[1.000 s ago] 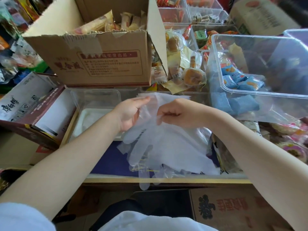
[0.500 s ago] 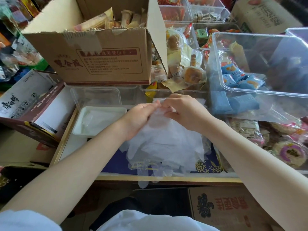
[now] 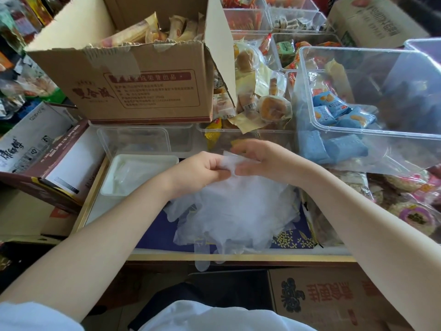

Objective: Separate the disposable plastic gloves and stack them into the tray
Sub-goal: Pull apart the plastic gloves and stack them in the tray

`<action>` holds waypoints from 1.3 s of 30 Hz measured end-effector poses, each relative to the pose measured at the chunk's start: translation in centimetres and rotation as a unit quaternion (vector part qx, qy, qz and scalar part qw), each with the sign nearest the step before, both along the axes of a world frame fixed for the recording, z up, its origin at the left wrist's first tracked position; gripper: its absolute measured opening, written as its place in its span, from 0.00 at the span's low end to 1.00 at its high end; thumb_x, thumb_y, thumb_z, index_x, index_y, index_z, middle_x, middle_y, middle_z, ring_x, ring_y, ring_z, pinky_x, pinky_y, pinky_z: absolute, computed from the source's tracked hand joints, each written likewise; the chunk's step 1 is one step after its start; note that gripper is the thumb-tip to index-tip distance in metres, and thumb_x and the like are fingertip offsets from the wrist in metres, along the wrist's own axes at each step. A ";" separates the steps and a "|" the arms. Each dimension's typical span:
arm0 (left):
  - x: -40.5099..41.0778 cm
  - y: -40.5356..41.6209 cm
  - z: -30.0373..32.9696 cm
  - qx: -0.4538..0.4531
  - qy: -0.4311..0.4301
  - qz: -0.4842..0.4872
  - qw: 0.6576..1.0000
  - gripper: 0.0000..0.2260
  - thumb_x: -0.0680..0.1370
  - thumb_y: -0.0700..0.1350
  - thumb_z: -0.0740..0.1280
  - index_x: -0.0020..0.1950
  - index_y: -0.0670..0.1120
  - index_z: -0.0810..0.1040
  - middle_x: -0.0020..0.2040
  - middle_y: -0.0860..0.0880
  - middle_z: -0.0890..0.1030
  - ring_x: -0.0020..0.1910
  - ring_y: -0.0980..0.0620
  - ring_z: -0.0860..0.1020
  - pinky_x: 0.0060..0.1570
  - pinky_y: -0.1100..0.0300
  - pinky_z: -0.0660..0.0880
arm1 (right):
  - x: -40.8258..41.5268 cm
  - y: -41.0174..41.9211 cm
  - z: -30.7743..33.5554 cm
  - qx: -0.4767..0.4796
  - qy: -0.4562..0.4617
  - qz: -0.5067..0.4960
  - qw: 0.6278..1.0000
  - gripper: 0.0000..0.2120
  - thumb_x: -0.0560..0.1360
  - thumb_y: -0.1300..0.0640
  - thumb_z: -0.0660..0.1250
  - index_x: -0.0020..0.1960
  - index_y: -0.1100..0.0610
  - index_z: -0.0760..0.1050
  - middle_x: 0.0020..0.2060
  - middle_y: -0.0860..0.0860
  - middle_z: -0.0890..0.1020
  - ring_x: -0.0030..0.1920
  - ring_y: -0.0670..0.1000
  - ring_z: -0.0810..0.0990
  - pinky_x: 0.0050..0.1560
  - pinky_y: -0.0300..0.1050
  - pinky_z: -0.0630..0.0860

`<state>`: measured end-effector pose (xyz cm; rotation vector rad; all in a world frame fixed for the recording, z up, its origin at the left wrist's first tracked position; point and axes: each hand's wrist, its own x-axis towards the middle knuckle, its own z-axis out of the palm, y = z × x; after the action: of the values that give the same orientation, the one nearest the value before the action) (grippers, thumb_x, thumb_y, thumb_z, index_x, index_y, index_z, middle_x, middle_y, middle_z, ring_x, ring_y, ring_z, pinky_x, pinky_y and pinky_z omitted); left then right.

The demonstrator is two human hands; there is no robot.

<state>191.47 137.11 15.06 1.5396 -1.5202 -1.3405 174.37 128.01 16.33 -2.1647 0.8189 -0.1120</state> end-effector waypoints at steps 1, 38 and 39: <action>0.0 0.1 0.1 -0.004 0.001 0.000 1.000 0.09 0.79 0.37 0.63 0.53 0.46 0.82 0.52 0.49 0.83 0.52 0.51 0.81 0.58 0.53 0.73 | 0.0 0.0 0.0 0.002 0.016 0.014 1.000 0.05 0.72 0.53 0.71 0.44 0.51 0.76 0.38 0.45 0.76 0.38 0.44 0.73 0.39 0.38 0.70; 4.6 1.4 -3.5 -0.015 0.083 0.273 0.958 0.05 0.78 0.37 0.64 0.46 0.45 0.78 0.37 0.52 0.79 0.33 0.61 0.77 0.37 0.70 0.74 | 1.0 1.7 -3.9 0.169 -0.100 -0.159 0.968 0.08 0.77 0.60 0.65 0.39 0.56 0.75 0.29 0.49 0.77 0.24 0.41 0.73 0.27 0.35 0.71; 5.1 1.5 -3.4 -0.008 0.076 0.263 0.962 0.06 0.78 0.37 0.64 0.45 0.45 0.78 0.36 0.52 0.79 0.33 0.62 0.77 0.36 0.71 0.73 | 1.3 1.8 -3.9 0.169 -0.094 -0.155 0.969 0.08 0.77 0.61 0.65 0.39 0.57 0.74 0.28 0.49 0.77 0.23 0.41 0.72 0.25 0.34 0.70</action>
<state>196.59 138.65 11.62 1.6363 -0.9312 -1.0960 175.64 129.80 12.45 -1.6695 0.9831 -0.3085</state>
